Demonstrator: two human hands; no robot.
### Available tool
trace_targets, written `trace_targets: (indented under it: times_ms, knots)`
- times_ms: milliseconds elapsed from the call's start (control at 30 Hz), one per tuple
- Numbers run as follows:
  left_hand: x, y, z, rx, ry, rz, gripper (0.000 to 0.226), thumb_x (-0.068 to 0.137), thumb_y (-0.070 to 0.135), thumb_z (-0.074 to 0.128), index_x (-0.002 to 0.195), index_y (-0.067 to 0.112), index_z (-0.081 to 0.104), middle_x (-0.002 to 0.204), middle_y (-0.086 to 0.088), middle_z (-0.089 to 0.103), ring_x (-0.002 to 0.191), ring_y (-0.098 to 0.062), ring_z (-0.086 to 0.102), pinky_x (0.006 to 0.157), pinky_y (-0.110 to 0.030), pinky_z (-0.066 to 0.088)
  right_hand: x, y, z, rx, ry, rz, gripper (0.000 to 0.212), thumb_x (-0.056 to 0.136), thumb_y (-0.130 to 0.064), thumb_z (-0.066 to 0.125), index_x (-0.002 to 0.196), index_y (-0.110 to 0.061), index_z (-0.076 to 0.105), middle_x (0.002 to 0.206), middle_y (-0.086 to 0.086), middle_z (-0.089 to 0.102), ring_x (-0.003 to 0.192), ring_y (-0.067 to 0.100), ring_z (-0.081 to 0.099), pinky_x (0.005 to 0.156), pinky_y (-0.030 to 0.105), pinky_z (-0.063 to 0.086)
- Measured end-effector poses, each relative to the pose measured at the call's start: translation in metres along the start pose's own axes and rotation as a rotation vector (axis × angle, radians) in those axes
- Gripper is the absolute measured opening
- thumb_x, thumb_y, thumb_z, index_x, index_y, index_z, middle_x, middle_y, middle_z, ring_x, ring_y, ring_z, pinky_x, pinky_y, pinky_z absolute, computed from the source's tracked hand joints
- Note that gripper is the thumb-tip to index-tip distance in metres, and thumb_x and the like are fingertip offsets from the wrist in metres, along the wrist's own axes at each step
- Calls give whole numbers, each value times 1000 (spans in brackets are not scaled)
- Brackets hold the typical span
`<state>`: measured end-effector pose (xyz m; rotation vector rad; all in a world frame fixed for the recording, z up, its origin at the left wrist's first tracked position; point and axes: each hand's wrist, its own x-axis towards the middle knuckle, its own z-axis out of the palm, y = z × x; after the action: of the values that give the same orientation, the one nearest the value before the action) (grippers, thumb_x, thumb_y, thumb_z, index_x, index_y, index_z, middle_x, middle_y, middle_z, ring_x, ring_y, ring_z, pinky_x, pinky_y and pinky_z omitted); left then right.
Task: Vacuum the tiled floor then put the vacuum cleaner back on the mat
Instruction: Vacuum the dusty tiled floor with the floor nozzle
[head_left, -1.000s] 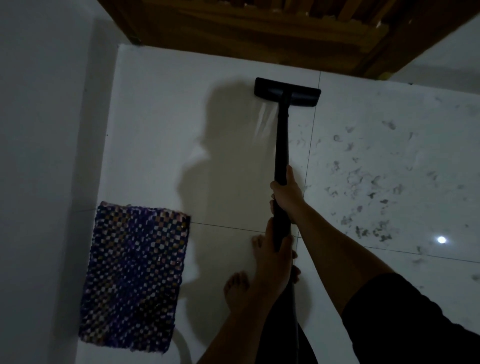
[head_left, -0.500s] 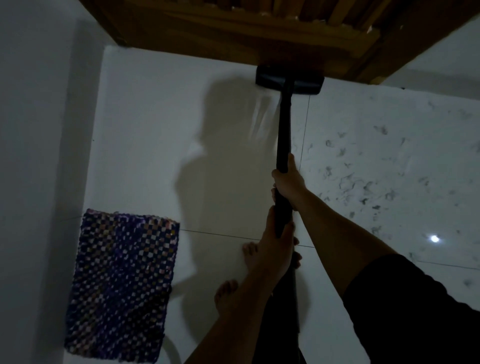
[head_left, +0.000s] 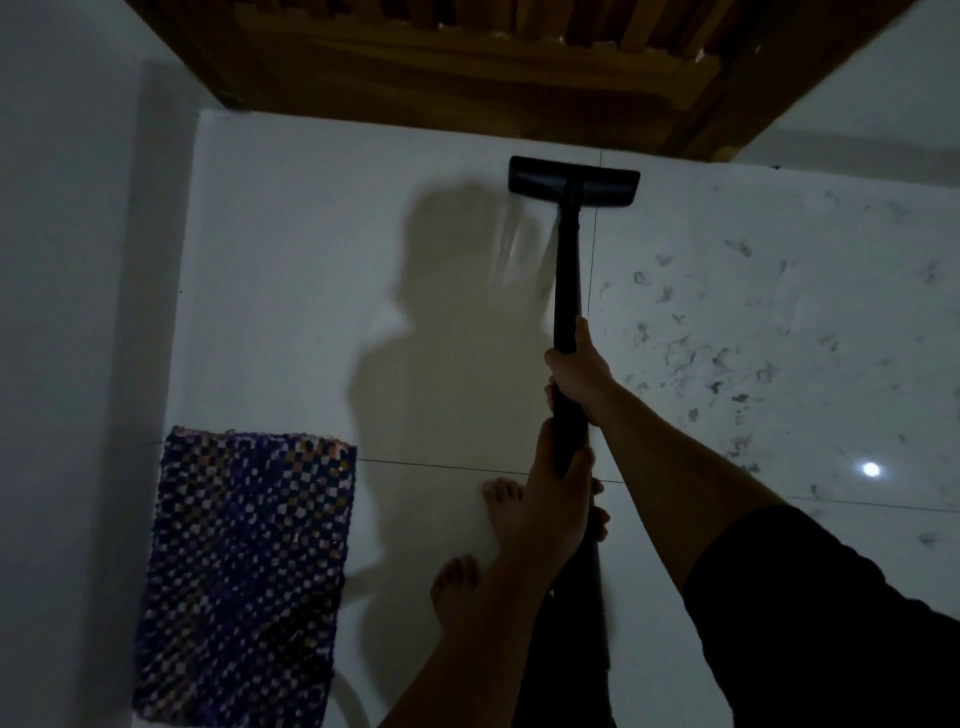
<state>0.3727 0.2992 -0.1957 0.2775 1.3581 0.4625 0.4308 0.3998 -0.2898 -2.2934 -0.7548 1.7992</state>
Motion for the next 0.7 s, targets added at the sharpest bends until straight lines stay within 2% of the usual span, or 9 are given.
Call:
trace_targets:
  times_ms: [100, 267, 700]
  knots:
    - [-10, -11, -3, 12, -5, 3, 35, 101, 19, 38, 135, 29, 36, 72, -6, 48, 41, -9, 44, 36, -17, 41, -9, 14, 2, -7, -6, -4, 71, 98, -15, 43, 153, -40, 5, 98, 12, 52, 54, 18, 51, 45, 26, 43]
    - [-20, -23, -7, -2, 0, -2, 38, 101, 19, 39, 138, 27, 35, 69, -5, 48, 38, -8, 43, 35, -17, 39, -19, 25, 8, -13, -7, -10, 69, 98, -13, 42, 153, -37, 8, 76, 4, 48, 53, 17, 50, 42, 24, 42]
    - [-41, -34, -20, 9, 27, -13, 36, 101, 18, 41, 136, 25, 37, 69, -7, 48, 37, -11, 42, 34, -19, 40, -41, 41, 23, 48, 29, -17, 67, 95, -11, 45, 151, -37, 18, 73, 7, 51, 52, 18, 51, 43, 27, 45]
